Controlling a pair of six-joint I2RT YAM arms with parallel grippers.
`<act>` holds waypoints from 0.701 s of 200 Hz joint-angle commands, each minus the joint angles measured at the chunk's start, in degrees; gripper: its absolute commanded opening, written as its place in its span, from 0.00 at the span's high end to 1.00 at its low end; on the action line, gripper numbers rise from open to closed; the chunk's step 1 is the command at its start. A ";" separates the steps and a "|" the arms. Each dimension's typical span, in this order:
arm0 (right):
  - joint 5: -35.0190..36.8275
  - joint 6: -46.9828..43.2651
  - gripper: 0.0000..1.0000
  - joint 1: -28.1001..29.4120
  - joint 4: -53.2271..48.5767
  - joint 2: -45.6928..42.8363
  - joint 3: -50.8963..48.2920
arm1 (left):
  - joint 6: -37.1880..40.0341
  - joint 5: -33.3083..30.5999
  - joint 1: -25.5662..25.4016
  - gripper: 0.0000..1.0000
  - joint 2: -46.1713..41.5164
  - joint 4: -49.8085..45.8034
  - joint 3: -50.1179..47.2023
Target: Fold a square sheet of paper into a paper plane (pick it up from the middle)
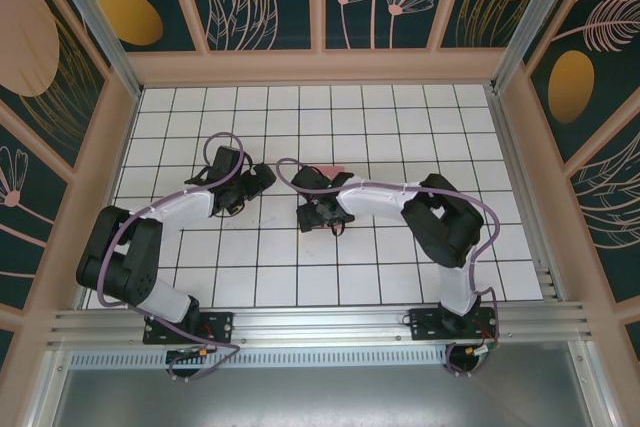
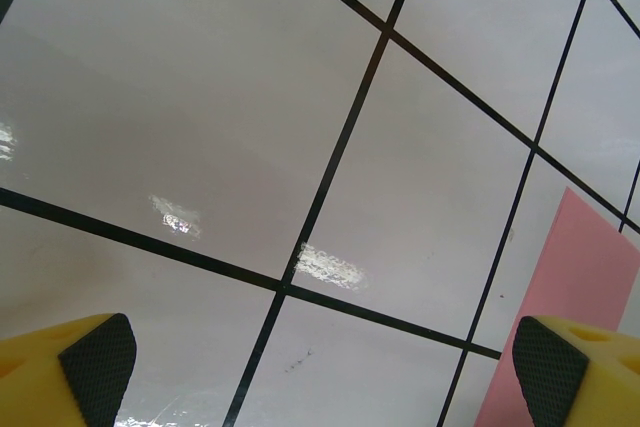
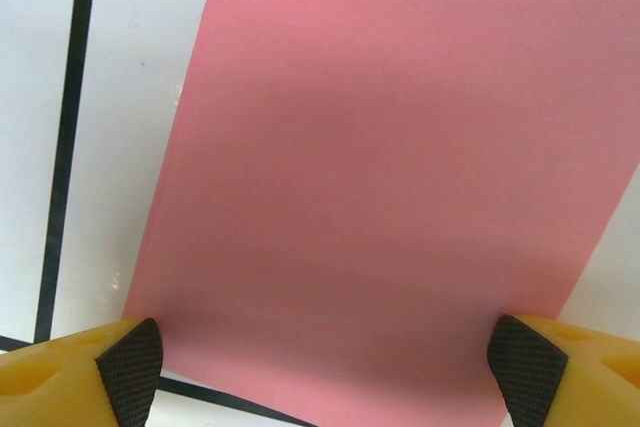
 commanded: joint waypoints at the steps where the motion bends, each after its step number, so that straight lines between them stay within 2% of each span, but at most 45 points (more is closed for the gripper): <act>1: -1.44 0.63 0.14 -0.90 -1.69 2.83 -2.58 | -0.54 0.69 0.42 0.01 0.47 -0.40 -0.52; 31: -3.04 0.54 0.21 -1.64 -0.54 2.68 -3.31 | -0.67 0.99 0.47 0.02 0.52 -0.39 -0.52; 52: -4.96 0.08 0.22 -2.38 0.74 1.97 -4.22 | -0.62 1.20 0.42 0.01 0.42 -0.40 -0.52; 96: -13.47 -2.39 0.17 -4.81 5.65 -1.30 -8.00 | -0.25 2.95 0.48 0.01 0.71 0.33 -0.46; 140: -13.72 -2.33 0.16 -5.94 5.64 -1.35 -8.88 | -0.49 4.13 0.49 0.02 1.31 1.06 -0.52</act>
